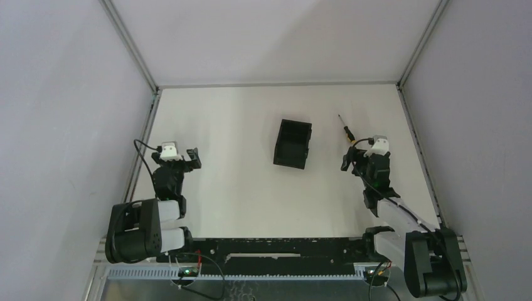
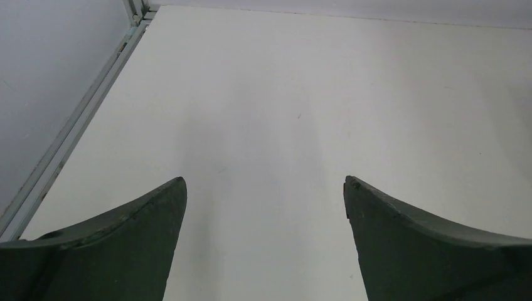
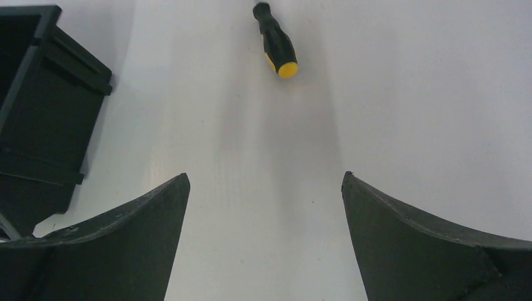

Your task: Put the screwdriver in the bin

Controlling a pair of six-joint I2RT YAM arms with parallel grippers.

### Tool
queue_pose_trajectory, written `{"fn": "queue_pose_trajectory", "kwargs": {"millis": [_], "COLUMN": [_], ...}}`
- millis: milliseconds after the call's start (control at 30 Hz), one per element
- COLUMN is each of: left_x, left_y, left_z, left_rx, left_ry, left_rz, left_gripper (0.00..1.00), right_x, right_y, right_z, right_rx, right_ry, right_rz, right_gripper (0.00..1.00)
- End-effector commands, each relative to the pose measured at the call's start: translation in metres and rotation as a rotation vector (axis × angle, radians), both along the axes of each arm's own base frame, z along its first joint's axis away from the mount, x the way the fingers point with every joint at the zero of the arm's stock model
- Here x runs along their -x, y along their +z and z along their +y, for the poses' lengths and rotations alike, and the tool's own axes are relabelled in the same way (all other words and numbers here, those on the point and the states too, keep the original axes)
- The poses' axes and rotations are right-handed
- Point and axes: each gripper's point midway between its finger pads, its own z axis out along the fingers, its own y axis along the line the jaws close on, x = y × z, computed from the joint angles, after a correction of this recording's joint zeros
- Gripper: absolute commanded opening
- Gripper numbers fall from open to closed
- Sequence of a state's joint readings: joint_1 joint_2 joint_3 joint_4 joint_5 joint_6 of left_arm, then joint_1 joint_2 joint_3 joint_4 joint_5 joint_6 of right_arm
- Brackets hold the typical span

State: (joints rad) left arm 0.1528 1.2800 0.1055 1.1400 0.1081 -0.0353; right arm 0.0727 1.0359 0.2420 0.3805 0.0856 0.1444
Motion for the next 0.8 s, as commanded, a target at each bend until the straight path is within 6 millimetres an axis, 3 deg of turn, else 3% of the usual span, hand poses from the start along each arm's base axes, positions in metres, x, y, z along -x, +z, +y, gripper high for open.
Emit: {"fn": "queue_pose_trajectory", "kwargs": {"millis": [0,167,433,600,767], "left_x": [-0.01,-0.01,-0.01,-0.011,-0.011], "left_y": [0.026,0.027,0.027,0.027,0.026], "left_z": [0.002,0.002,0.002,0.001,0.001], "left_rx": [-0.019,-0.019,-0.019,-0.02,-0.02], "left_ry": [0.002,0.002,0.002,0.0,0.0], "left_rz": [-0.073,-0.074,-0.075,-0.076,-0.073], "left_gripper": [1.0,1.0,1.0,1.0,1.0], "right_x": [-0.015,-0.017,-0.054,-0.086,-0.115], "right_y": [0.05,0.082,0.114,0.097,0.045], "right_z": [0.001,-0.004,0.013,0.008,0.002], "right_rx": [-0.017,-0.034,-0.037,0.03,0.01], "right_ry": [-0.008,-0.05,0.03,0.041,0.066], "right_rz": [-0.151,-0.191,0.08,0.355,0.555], "right_gripper": [1.0,1.0,1.0,0.98,0.9]}}
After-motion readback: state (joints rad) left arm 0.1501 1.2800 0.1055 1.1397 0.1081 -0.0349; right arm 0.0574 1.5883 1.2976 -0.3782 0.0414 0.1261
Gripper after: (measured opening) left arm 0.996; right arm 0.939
